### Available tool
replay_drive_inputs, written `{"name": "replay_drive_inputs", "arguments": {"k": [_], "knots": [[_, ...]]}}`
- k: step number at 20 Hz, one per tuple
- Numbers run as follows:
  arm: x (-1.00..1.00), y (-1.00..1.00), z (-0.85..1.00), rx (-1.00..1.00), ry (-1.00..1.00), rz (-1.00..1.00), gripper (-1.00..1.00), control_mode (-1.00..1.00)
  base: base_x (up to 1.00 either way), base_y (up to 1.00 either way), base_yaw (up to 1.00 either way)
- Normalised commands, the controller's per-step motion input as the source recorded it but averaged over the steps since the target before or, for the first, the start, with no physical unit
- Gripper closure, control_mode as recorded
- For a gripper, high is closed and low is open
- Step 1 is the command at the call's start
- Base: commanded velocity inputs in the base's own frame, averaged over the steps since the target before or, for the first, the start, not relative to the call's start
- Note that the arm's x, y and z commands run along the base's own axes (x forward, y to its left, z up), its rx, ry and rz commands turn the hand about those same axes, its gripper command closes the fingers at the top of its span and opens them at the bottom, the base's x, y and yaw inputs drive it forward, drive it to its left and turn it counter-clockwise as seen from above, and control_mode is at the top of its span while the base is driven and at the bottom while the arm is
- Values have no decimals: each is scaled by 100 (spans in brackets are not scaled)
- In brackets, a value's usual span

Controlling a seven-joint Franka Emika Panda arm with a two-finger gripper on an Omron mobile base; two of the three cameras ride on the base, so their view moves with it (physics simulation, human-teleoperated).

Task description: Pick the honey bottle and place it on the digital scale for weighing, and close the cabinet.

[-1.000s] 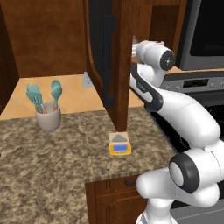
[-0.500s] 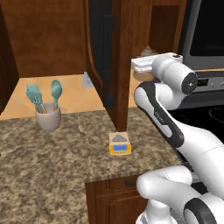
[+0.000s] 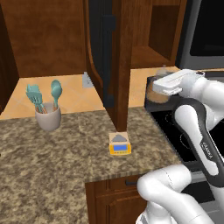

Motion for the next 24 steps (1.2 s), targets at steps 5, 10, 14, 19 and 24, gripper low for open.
{"name": "replay_drive_inputs", "arguments": {"k": [5, 10, 14, 19, 24], "knots": [[-27, 0, -79, 4, 6, 28, 100, -100, 0, 0, 0], [-2, 0, -80, 3, 4, 28, 100, -100, 0, 0, 0], [47, 3, -55, 4, 9, 25, 100, -100, 0, 0, 0], [44, 37, -56, 0, 0, 14, 100, -100, 0, 0, 0], [16, 36, -56, 0, -6, 9, 100, -100, 0, 0, 0]]}}
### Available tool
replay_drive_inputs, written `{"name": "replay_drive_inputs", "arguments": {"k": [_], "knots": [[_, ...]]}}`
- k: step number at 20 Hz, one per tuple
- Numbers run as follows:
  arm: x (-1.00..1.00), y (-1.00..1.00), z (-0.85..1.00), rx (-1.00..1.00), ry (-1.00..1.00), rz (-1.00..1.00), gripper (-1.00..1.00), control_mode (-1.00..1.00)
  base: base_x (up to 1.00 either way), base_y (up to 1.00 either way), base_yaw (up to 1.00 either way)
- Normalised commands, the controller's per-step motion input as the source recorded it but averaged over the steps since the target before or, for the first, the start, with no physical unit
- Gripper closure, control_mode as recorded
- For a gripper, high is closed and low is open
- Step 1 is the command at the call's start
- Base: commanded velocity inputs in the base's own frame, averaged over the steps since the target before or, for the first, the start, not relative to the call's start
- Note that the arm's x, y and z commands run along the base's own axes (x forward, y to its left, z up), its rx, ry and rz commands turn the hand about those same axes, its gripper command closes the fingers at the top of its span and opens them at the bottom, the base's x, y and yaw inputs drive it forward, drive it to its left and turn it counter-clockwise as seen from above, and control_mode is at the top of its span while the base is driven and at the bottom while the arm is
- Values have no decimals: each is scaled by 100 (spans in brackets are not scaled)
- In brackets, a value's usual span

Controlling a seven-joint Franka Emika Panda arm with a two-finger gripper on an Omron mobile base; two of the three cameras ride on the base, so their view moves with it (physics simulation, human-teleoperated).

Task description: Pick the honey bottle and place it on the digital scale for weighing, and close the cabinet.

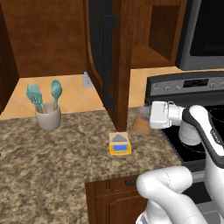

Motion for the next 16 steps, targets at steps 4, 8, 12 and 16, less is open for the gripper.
{"name": "replay_drive_inputs", "arguments": {"k": [4, 8, 12, 16], "knots": [[16, 29, -40, 0, 0, 9, 100, -100, 0, 0, 0], [16, 24, -41, 1, 0, 12, 100, -100, 0, 0, 0], [41, 1, -11, 0, 0, 0, 100, -100, 0, 0, 0], [32, 0, -12, 0, 0, 0, 100, -100, 0, 0, 0]]}}
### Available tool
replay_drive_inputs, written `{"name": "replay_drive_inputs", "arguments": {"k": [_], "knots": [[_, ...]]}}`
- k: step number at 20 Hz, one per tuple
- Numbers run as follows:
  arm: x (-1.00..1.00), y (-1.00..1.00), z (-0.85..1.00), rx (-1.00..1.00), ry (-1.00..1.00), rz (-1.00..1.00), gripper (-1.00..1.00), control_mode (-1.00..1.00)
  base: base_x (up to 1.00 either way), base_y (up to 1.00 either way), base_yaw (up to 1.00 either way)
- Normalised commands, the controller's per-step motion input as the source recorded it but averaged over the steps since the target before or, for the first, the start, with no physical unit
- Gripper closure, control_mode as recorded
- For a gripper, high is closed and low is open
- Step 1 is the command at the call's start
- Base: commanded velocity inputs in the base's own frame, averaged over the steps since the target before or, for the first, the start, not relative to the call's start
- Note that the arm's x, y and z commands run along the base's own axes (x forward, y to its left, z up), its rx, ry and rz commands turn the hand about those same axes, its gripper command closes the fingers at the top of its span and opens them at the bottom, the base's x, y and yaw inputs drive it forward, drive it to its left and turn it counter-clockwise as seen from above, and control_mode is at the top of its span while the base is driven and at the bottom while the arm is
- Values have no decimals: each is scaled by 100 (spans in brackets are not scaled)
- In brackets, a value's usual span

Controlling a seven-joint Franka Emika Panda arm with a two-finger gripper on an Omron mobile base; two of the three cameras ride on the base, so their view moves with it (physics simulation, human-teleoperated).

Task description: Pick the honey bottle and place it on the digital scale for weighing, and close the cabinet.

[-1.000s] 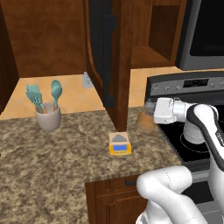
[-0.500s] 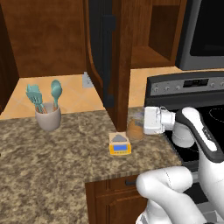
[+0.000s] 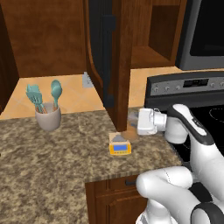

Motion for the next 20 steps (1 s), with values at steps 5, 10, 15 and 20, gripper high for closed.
{"name": "replay_drive_inputs", "arguments": {"k": [5, 10, 15, 20], "knots": [[33, 0, -22, 0, 0, 0, 100, -100, 0, 0, 0], [28, 0, -35, 0, 0, 0, 100, -100, 0, 0, 0], [28, 1, -40, 0, 0, 0, 100, -100, 0, 0, 0], [28, 4, -34, 0, 0, 0, 100, -100, 0, 0, 0]]}}
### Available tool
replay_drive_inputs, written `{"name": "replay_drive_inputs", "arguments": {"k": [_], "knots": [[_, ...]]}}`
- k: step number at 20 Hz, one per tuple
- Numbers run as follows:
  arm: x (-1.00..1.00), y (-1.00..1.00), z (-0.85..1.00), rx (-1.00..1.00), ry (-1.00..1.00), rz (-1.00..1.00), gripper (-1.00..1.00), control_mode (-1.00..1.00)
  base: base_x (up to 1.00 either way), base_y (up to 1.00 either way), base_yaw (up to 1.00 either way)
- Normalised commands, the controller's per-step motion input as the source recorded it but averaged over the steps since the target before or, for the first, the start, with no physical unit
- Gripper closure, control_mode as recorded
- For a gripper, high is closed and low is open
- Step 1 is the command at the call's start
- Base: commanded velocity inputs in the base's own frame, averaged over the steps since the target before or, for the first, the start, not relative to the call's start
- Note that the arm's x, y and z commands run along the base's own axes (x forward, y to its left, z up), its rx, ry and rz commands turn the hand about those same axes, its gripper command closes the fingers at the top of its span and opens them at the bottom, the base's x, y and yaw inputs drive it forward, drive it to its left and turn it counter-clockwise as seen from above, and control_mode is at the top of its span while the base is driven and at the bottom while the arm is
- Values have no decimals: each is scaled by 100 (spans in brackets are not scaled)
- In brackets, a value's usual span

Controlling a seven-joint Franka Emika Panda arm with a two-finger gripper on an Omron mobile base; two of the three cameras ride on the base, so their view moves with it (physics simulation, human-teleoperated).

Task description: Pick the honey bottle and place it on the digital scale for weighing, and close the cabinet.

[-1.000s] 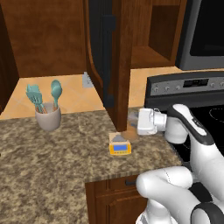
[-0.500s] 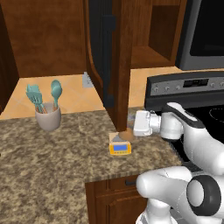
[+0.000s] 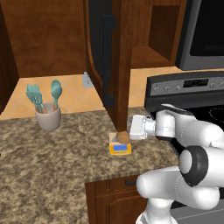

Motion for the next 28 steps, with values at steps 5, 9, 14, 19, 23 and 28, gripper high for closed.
{"name": "replay_drive_inputs", "arguments": {"k": [5, 9, 14, 19, 23, 28], "knots": [[22, 6, -23, 0, 0, 0, 100, -100, 0, 0, 0], [21, 0, 0, 0, 0, 0, 100, -100, 0, 0, 0], [37, 5, 0, 0, 1, 0, 100, -100, 0, 0, 0], [21, 11, -12, 0, 6, 0, 100, -100, 0, 0, 0], [0, 0, -30, 0, 2, 0, 100, -100, 0, 0, 0], [-19, 7, -23, 0, 0, 0, 100, -100, 0, 0, 0]]}}
